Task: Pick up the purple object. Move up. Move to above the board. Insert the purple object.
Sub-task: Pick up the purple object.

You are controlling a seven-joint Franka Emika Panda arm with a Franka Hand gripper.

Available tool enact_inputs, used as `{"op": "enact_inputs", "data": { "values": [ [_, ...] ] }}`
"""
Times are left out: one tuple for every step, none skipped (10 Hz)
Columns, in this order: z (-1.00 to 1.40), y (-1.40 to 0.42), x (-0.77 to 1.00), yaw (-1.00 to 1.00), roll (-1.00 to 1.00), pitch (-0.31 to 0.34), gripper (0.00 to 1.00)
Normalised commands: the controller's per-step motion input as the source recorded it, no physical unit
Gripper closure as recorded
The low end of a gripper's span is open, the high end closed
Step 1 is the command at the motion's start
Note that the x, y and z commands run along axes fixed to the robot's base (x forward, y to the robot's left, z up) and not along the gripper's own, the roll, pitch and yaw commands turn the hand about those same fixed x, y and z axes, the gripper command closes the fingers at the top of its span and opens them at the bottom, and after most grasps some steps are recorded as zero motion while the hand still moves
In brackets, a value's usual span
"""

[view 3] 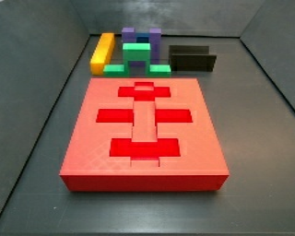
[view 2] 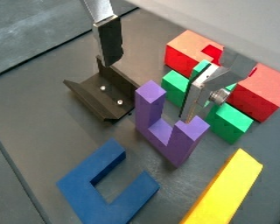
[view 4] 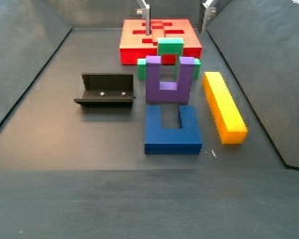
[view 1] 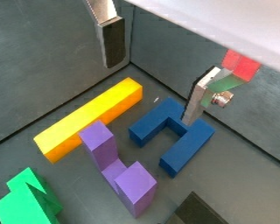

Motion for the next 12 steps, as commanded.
{"op": "enact_inputs", "data": {
  "values": [
    [0.00, -0.04, 0.00, 0.00, 0.00, 0.000, 0.00],
    [0.00, -0.03, 0.00, 0.00, 0.00, 0.000, 0.00],
    [-0.16, -0.04, 0.15, -0.01, -0.02, 0.000, 0.00],
    [-0.15, 0.00, 0.65, -0.01, -0.08, 0.000, 0.00],
    [-0.18, -0.01, 1.00, 0.00, -0.05, 0.000, 0.00],
    [-0.13, 0.00, 1.00, 0.00, -0.02, 0.000, 0.00],
    [-0.09, -0.01, 1.00, 0.00, -0.01, 0.000, 0.00],
    [-0.08, -0.10, 1.00, 0.00, 0.00, 0.000, 0.00],
    [-0.09, -0.20, 1.00, 0.00, 0.00, 0.000, 0.00],
    [-0.16, -0.35, 1.00, 0.00, 0.02, 0.000, 0.00],
    [-0.25, -0.50, 0.71, 0.05, 0.02, 0.023, 0.00],
    [-0.32, -0.44, 0.56, 0.03, 0.00, 0.010, 0.00]
  ]
}}
